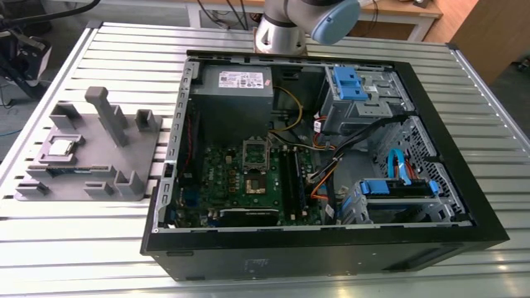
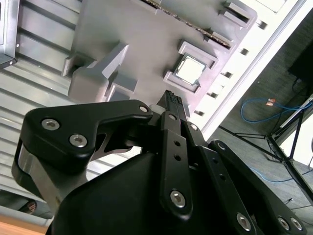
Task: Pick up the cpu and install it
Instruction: 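Reach for the cpu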
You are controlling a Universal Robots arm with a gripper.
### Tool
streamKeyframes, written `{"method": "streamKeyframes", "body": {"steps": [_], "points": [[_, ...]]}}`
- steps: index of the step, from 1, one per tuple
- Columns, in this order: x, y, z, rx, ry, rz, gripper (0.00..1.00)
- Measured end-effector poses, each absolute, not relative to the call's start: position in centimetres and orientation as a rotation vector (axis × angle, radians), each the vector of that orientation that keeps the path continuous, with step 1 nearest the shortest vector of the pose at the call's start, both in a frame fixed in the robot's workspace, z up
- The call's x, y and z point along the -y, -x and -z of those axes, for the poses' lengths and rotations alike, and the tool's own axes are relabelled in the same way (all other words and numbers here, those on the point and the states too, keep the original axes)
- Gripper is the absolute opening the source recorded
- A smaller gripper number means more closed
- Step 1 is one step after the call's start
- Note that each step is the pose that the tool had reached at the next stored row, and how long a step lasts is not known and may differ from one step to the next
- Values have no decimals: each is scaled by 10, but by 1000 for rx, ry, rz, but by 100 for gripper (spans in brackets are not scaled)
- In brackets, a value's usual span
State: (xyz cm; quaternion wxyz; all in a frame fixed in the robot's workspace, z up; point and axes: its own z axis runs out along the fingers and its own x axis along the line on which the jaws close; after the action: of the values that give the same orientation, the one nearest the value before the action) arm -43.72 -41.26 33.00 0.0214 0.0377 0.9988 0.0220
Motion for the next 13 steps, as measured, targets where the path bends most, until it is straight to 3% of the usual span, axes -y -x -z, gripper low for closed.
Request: {"method": "streamKeyframes", "body": {"steps": [13], "points": [[413, 453, -314, -3096, -117, -68, 11]]}}
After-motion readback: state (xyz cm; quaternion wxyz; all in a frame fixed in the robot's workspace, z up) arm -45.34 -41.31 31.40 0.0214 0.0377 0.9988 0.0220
